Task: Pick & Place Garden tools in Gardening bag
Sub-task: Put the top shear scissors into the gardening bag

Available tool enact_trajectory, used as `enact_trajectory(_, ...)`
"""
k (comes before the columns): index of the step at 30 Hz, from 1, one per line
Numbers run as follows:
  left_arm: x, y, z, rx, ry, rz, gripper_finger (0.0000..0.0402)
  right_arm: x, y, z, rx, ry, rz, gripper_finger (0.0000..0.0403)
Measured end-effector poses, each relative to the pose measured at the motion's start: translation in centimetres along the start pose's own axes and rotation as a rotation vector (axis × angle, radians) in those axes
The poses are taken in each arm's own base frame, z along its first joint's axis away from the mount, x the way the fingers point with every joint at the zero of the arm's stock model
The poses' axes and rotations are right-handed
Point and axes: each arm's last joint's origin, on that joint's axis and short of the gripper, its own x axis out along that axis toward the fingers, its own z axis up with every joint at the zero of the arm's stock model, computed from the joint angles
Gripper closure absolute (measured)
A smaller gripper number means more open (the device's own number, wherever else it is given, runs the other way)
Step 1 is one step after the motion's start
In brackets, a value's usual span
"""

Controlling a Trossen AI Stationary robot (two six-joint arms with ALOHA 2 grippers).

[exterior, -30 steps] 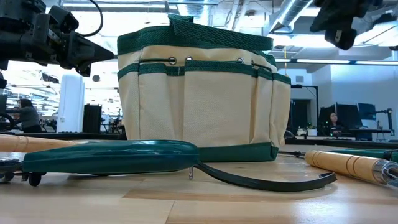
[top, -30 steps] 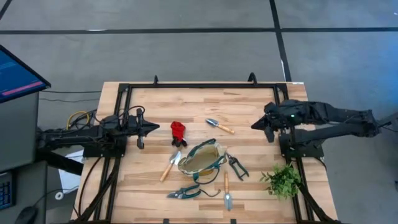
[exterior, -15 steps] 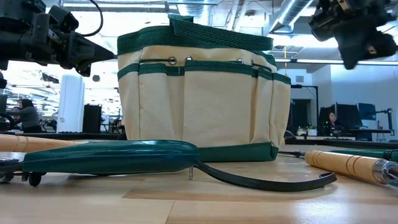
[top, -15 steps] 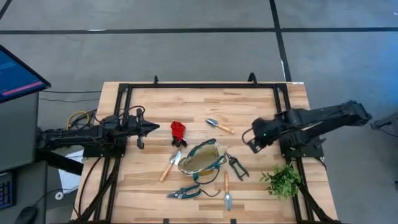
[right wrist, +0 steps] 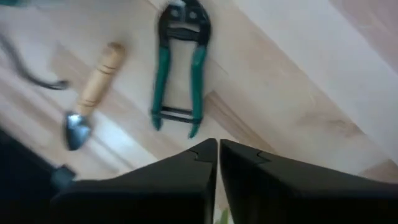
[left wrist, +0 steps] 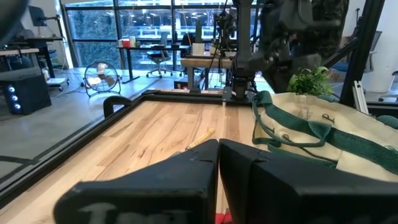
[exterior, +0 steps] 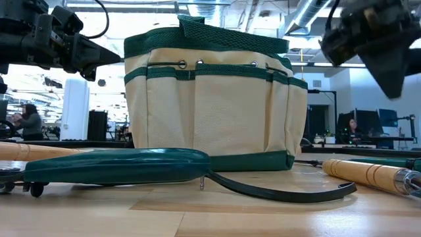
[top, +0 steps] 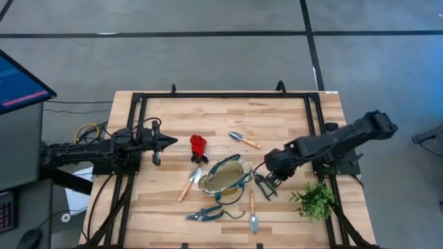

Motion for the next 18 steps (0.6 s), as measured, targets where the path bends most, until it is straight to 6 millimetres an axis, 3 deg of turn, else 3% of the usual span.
enact_trajectory(11, 0.0, 0.0, 0.0, 0.000, 0.003, 0.004, 0.0400, 5.1, 1.5, 0.9, -0.007, 0.068, -0.129, 0.0256)
enact_trajectory(18, 0.2, 0.0, -0.4, 0.001, 0.041, 0.009, 0.0400, 6.2, 2.5, 1.3, -0.059, -0.023, -0.097, 0.0231)
